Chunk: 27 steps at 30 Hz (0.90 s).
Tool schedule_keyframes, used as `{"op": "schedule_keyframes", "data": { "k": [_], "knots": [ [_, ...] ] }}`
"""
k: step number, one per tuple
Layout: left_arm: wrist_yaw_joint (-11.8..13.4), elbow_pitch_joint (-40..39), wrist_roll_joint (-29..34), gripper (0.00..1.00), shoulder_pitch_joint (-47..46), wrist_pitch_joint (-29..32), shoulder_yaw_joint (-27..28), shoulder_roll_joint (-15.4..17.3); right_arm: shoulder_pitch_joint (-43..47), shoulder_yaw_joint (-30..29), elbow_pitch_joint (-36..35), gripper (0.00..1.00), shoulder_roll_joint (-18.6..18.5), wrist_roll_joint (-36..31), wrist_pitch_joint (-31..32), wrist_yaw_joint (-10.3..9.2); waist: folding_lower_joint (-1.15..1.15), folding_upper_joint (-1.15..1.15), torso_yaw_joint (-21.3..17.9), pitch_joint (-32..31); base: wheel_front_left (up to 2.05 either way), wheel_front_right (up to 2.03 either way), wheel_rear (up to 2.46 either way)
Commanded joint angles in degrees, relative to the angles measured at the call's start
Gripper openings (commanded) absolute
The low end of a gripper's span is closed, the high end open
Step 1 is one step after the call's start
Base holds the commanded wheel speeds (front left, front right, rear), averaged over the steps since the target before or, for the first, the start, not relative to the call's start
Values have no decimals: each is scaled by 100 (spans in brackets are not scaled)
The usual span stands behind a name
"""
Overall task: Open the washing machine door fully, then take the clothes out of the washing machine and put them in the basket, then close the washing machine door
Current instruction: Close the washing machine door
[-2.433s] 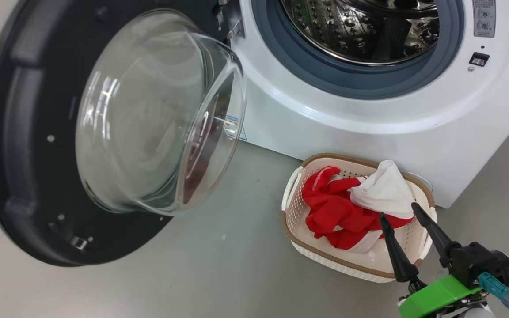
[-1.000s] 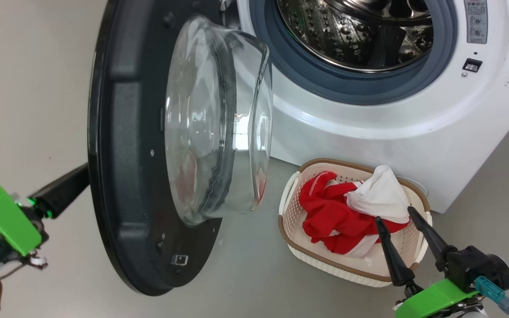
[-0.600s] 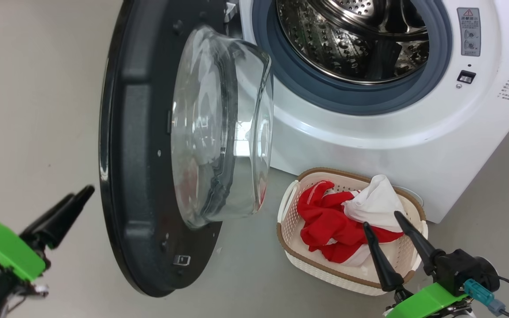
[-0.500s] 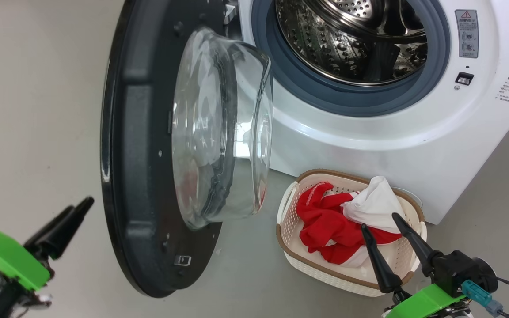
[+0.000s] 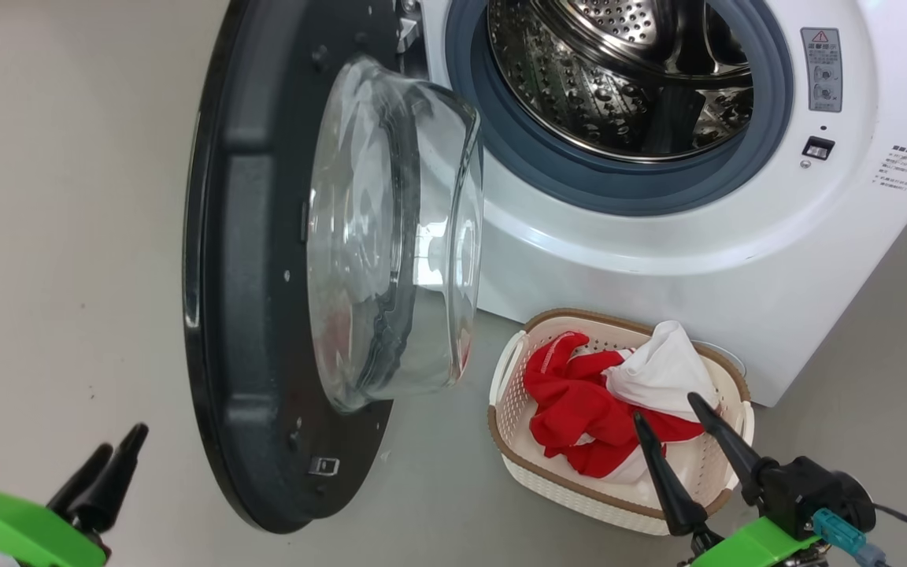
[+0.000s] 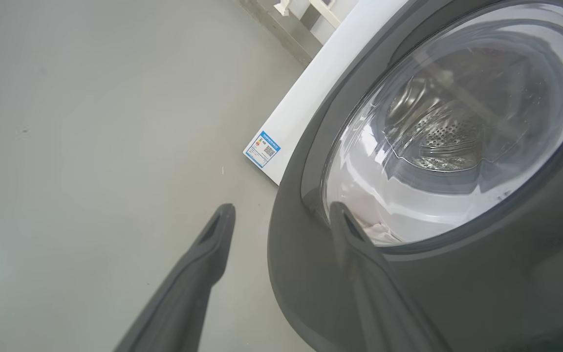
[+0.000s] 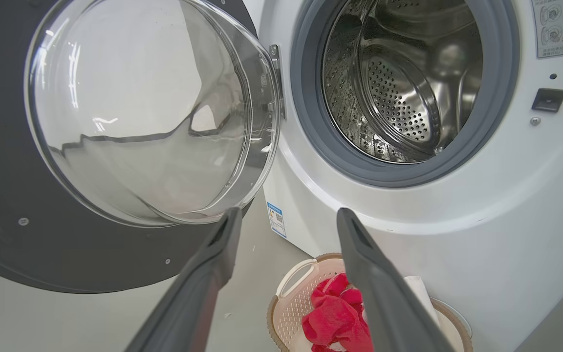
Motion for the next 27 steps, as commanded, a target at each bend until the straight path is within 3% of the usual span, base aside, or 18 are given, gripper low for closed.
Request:
{"op": "schedule_keyframes", "data": {
  "k": [1,10,16,20,27],
  "knots": [
    [-38,-19,32,100,-69,-186,180,237,0,131,-132,100,3,57,-37,36,0,0,-6,-14,0,0,0],
    [-38,364,329,100,255,-1387,-400,2,26,144,-173,100,62,84,-37,36,0,0,-8,-26,0,0,0],
    [-38,573,714,100,238,-1703,-507,-180,-36,149,-173,100,84,89,-37,36,0,0,7,5,0,0,0],
    [-38,628,1425,100,230,-1727,77,-448,-57,118,-209,100,102,101,-37,36,0,0,18,-12,0,0,0],
    [-38,134,3345,100,605,-1730,1409,-1171,-51,43,-328,100,145,154,-37,36,0,0,-4,-70,0,0,0]
  ]
}}
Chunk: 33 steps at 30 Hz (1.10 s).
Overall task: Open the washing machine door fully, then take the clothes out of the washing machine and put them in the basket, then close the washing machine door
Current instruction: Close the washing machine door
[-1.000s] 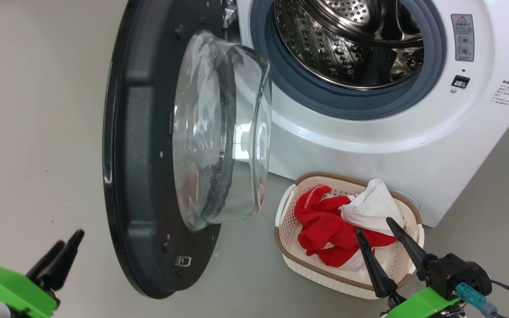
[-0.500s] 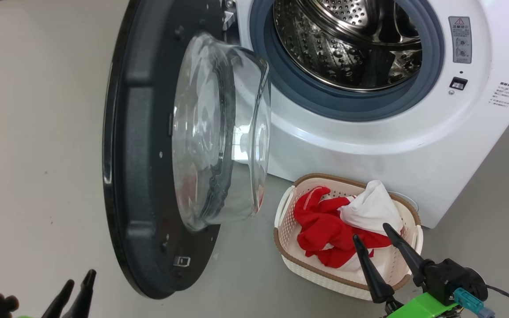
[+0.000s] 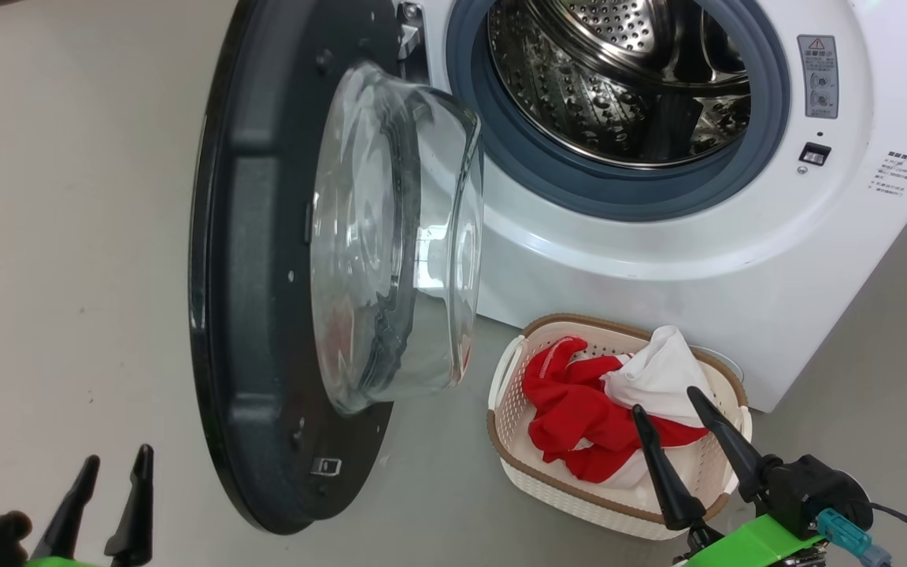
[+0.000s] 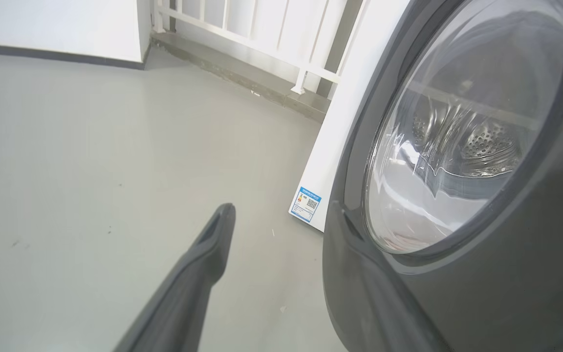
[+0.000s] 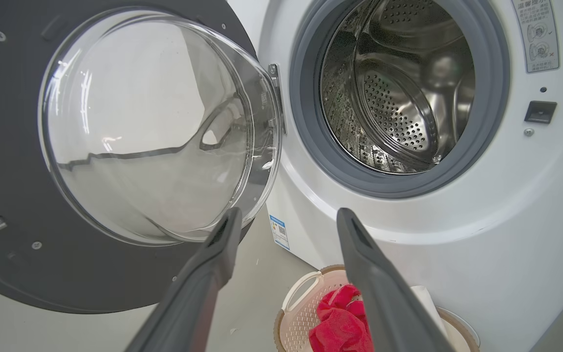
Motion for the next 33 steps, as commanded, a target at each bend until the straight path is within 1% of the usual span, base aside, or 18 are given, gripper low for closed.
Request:
{"op": "schedule_keyframes", "data": {
  "k": [1,2,4,7,10,12,18,33],
  "knots": [
    [-33,-248,439,100,23,-69,470,48,-132,100,-187,100,11,77,-37,36,0,0,-10,-20,0,0,0],
    [-33,-450,925,100,132,-69,762,-171,-125,89,-234,100,22,81,-37,36,0,0,-20,-41,0,0,0],
    [-33,-667,1437,100,224,-69,987,-328,-118,73,-288,100,30,82,-37,36,0,0,-27,-54,0,0,0],
    [-33,-981,1997,100,346,-69,1298,-589,-102,46,-361,100,39,81,-37,36,0,0,-39,-78,0,0,0],
    [-33,-1170,2342,100,477,-69,1451,-792,-84,16,-437,100,46,87,-37,36,0,0,-55,-115,0,0,0],
    [-33,-1228,2407,100,551,-69,1549,-911,-60,4,-465,100,50,90,-37,36,0,0,-68,-146,0,0,0],
    [-33,-1253,2532,100,703,-70,1630,-1049,41,-61,-372,100,56,42,-37,36,0,0,-78,-164,0,0,0],
    [-33,-1238,2568,100,709,-70,1661,-1096,75,-108,-315,100,60,71,-37,36,0,0,-86,-176,0,0,0]
  ]
}}
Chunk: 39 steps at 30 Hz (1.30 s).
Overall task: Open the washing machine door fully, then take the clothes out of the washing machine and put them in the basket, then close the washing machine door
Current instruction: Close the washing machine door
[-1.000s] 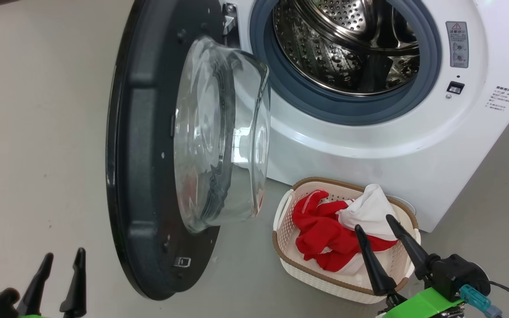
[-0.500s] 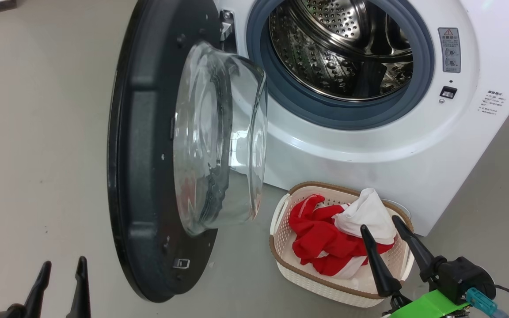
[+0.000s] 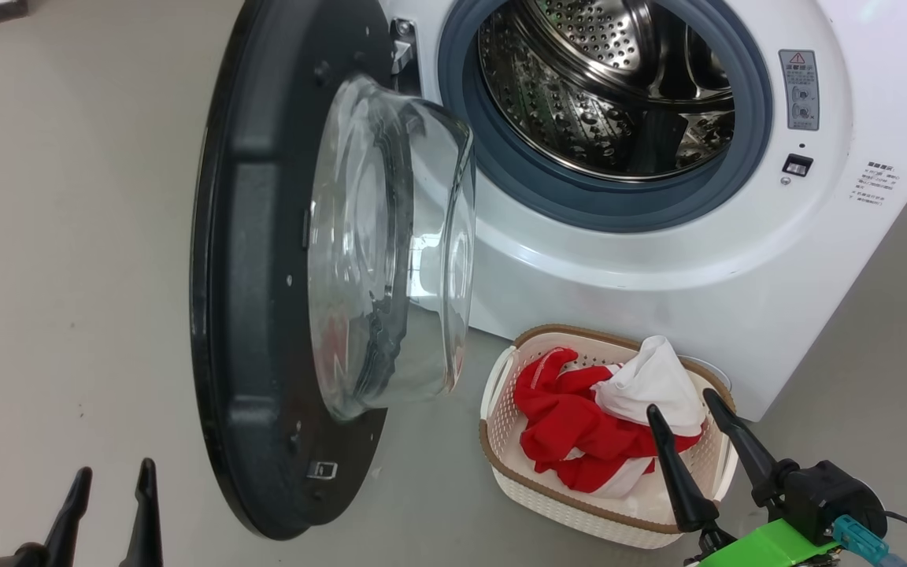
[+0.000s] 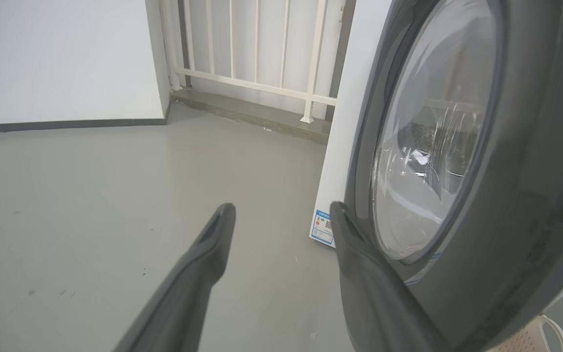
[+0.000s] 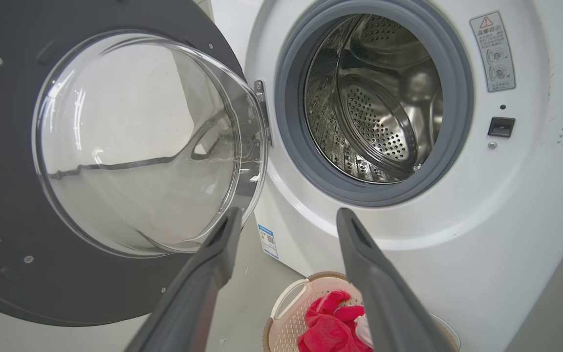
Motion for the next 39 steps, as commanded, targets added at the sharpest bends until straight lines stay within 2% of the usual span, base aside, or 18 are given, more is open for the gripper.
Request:
{"op": "schedule_keyframes", "data": {
  "k": [1,8,9,10,12,13,16,19,25,29,33,39],
  "knots": [
    [-32,-125,-13,100,-111,-69,194,95,-75,118,-135,100,-4,76,-37,36,0,0,2,-2,0,0,0],
    [-32,-129,-362,98,-260,-69,117,203,-71,141,-133,100,-3,111,-37,36,0,0,11,-13,0,0,0],
    [-32,-110,-445,86,-295,-69,63,279,-73,147,-130,100,-3,118,-37,36,0,0,11,-16,0,0,0],
    [-32,-75,-541,64,-333,-69,-21,367,-75,152,-127,100,-3,126,-37,36,0,0,10,-20,0,0,0],
    [-32,-21,-815,9,-459,-69,-108,556,-74,166,-121,100,-3,141,-37,36,0,0,10,-37,0,0,0],
    [-32,2,-964,0,-526,-69,-137,656,-71,176,-118,100,-3,150,-37,36,0,0,7,-49,0,0,0],
    [-32,5,-1611,0,-744,-69,-218,915,-59,184,-123,100,-3,175,-37,36,0,0,3,-61,0,0,0],
    [-32,-54,-2551,0,-966,-69,-339,1202,-49,200,-130,100,-3,200,-37,36,0,0,-18,-50,0,0,0],
    [-32,-247,-4238,0,-1271,-65,-1036,1967,-67,208,-134,100,-3,188,-37,36,0,0,-92,34,0,0,0],
    [-32,-564,-5316,0,-1422,127,-1536,2367,-104,221,-130,100,-3,179,-37,36,0,0,-147,103,0,0,0],
    [-32,-1092,-6028,0,-1448,192,-1926,2735,-124,238,-117,100,-3,186,-37,36,0,0,-204,144,0,0,0],
    [-32,-1837,-6485,0,-1342,213,-2483,3146,-134,198,-122,100,-3,158,-37,36,0,0,-243,213,0,0,0]
  ]
}}
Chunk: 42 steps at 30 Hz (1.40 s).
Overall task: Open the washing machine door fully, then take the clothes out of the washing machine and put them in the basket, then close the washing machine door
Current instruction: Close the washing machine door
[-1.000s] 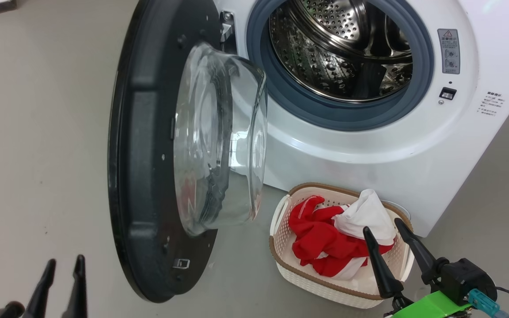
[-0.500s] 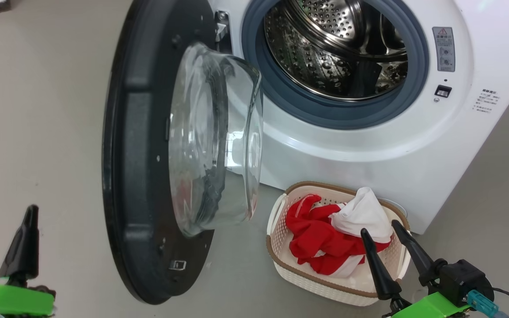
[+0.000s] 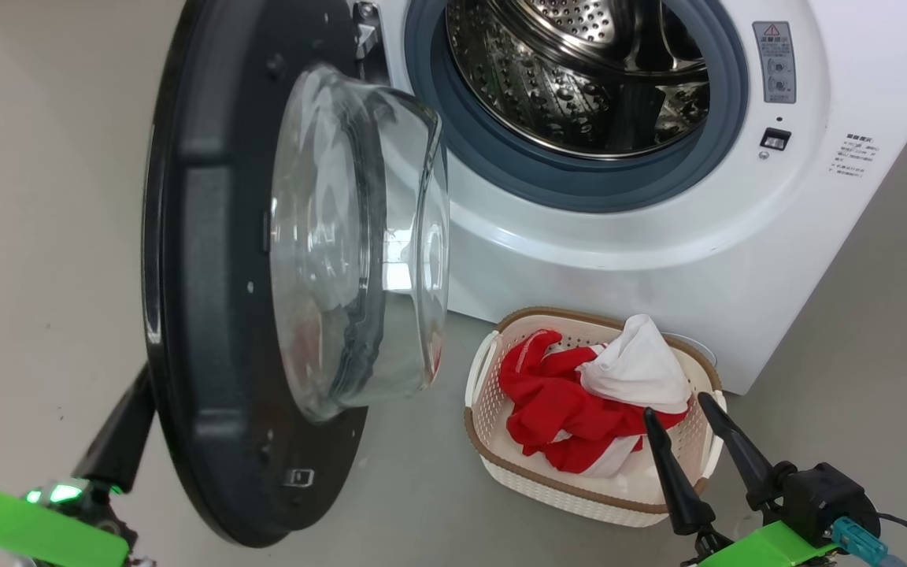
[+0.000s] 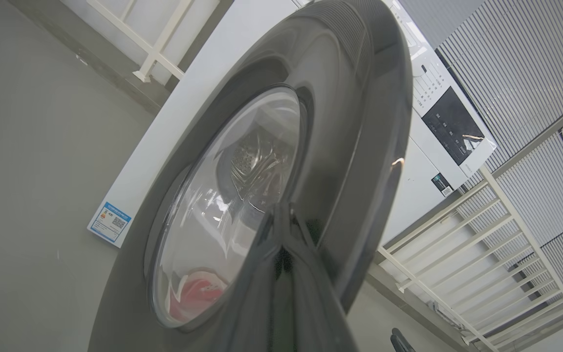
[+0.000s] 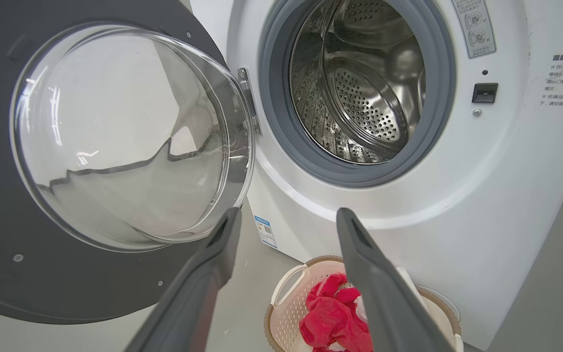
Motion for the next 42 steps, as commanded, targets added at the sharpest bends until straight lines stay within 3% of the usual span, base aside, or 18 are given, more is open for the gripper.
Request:
{"op": "schedule_keyframes", "data": {
  "k": [1,12,17,23,42],
  "knots": [
    [-33,-224,-38,0,-205,1,104,319,-159,106,-134,100,-16,-44,-37,36,0,0,-2,29,0,0,0],
    [-33,-744,-50,0,-492,-112,-693,524,-266,109,-113,100,-16,-76,-37,36,0,0,-4,131,0,0,0],
    [-33,-692,415,0,-747,-221,-1136,554,-305,85,-113,100,-16,-82,-37,36,0,0,-63,192,0,0,0],
    [-33,-464,837,0,-1246,-280,-1682,293,-362,-59,-154,100,-16,-129,-37,36,0,0,-212,319,0,0,0],
    [-33,63,1516,0,-2467,-286,-2368,-682,-382,-538,-321,100,-16,-191,-37,36,0,0,-700,687,0,0,0]
  ]
}}
